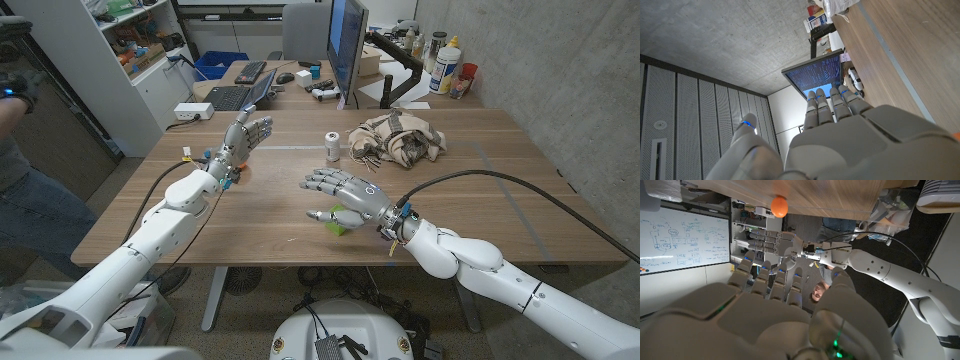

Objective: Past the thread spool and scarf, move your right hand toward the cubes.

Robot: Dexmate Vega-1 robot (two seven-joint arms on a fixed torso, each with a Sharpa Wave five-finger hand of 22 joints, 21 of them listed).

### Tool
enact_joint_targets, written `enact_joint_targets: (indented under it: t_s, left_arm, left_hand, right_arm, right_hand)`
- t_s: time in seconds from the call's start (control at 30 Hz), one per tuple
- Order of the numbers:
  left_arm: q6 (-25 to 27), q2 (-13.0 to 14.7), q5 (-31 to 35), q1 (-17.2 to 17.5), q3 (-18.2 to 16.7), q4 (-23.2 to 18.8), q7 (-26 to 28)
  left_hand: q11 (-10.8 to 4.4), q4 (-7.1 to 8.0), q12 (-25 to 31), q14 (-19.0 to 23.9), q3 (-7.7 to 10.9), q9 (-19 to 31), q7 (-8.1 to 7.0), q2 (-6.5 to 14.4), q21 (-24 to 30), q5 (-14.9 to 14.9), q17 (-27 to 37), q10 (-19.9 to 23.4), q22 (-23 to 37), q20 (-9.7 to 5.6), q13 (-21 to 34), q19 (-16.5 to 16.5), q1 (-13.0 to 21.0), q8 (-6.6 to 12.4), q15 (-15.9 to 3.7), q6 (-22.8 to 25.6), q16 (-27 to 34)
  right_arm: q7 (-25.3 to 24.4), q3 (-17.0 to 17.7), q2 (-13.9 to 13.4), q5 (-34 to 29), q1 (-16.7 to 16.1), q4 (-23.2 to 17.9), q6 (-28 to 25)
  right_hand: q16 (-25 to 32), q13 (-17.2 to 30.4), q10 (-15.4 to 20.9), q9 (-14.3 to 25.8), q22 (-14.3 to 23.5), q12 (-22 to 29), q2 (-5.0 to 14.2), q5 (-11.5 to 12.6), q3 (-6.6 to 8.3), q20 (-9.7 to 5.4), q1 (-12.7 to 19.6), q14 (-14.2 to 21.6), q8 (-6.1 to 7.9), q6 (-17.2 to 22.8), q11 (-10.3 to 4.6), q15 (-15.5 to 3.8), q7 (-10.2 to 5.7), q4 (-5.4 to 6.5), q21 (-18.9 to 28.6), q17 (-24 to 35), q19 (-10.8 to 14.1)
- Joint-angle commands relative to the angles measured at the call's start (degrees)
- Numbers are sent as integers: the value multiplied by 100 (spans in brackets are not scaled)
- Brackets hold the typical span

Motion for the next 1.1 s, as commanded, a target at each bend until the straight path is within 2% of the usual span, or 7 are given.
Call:
enact_joint_targets:
  t_s: [0.03,0.43,0.8,1.1]
  left_arm:
    - [47,-85,68,-314,169,261,-242]
    - [70,-144,81,-549,265,511,-450]
    - [152,-21,20,-455,185,329,-417]
    - [183,85,2,-425,157,257,-492]
  left_hand:
    - [-7,-12,3,-20,-17,11,-14,-6,-19,26,19,-26,18,-38,8,-26,52,47,-25,23,9]
    - [-53,-10,9,-30,-33,11,-11,7,-27,32,19,-17,20,-22,7,-60,57,45,-33,35,11]
    - [-47,-7,11,-31,-44,11,-11,15,-35,36,20,-11,21,-10,7,-91,58,43,-33,42,14]
    - [-52,-5,9,-28,-52,12,-11,23,-38,37,20,-15,23,-11,7,-112,59,41,-31,44,17]
  right_arm:
    - [222,-116,-16,-74,5,-102,-294]
    - [314,-298,20,-207,172,38,-417]
    - [235,-472,132,-260,333,293,-460]
    - [149,-536,152,-323,334,249,-618]
  right_hand:
    - [-18,20,4,19,29,3,4,-24,-1,24,70,-50,75,139,34,0,14,-29,-10,22,-74]
    - [-2,23,40,18,31,25,12,-32,4,22,81,-47,88,200,38,-45,12,-32,-11,23,-104]
    - [19,25,97,18,34,52,19,-40,10,21,89,-6,95,248,67,-57,15,-34,-3,24,-106]
    - [34,26,118,18,35,63,21,-45,10,21,91,31,99,281,69,-80,31,-34,4,24,-104]
